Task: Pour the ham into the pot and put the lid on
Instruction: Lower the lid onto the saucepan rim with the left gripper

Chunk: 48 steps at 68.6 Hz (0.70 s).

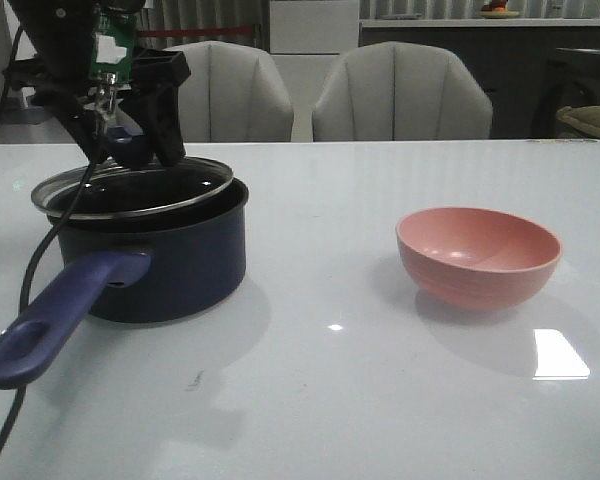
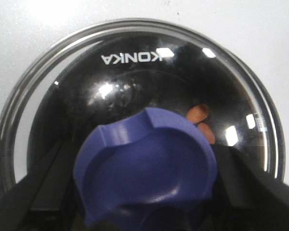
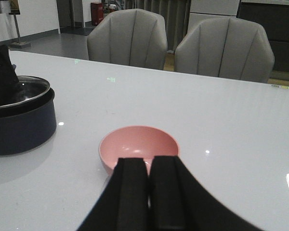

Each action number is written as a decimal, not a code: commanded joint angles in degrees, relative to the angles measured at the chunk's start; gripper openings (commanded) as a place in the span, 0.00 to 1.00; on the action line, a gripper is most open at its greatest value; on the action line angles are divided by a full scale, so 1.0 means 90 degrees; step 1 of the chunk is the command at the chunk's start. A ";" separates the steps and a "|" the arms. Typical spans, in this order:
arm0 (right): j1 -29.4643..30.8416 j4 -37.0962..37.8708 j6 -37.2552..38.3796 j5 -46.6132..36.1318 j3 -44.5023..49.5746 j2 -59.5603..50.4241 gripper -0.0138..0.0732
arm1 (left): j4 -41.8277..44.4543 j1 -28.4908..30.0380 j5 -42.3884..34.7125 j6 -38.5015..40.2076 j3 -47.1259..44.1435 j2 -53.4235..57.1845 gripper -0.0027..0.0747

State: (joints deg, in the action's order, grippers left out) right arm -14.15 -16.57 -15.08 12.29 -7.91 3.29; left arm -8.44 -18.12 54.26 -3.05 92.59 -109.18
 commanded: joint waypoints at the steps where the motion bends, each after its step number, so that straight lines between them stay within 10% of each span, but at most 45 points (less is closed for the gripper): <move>1: -0.0008 -0.0031 -0.0074 -0.0537 -0.0176 0.0076 0.34 | -0.0204 -0.0050 0.0123 0.0045 0.0125 0.0201 0.58; 48: -0.0008 -0.0031 -0.0074 -0.0537 -0.0176 0.0076 0.34 | -0.0226 -0.0346 0.0349 -0.0087 0.0125 0.0201 0.58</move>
State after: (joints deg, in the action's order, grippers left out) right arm -14.15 -16.57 -15.08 12.29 -7.91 3.29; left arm -8.59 -20.70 56.25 -4.63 92.81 -109.57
